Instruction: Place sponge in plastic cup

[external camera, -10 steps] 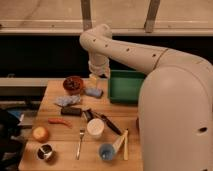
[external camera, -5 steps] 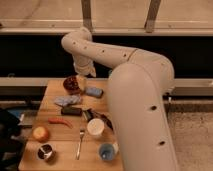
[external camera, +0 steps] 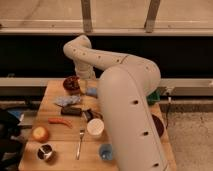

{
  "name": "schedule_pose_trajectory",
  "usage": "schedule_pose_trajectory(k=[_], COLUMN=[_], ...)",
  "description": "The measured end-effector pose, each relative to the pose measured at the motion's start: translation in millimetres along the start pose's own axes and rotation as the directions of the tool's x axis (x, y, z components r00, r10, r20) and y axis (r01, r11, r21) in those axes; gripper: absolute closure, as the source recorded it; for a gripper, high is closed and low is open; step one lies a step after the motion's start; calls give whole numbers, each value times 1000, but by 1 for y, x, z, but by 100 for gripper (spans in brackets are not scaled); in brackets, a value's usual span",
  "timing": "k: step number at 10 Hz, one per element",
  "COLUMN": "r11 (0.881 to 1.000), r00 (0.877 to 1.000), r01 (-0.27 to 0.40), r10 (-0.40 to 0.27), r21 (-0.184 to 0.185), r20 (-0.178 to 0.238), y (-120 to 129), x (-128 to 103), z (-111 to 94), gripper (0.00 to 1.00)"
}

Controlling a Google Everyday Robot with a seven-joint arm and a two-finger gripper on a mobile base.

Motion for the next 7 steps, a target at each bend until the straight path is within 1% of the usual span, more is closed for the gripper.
schedule_pose_trajectory(k=[2,3,5,6,7], r11=[999,998,998,999,999], r00=[999,999,998,998,998], r01=[42,51,39,23,10], r10=[-42,-52,-40,-25,-12], r21=[22,37,41,33,30], r20=[6,11,38,61,69], y=[-11,-17,-26,-29,-31], x=[-15,-23,-29,-30,-27], z=[2,3,7,10,10], gripper=[31,31,31,31,31])
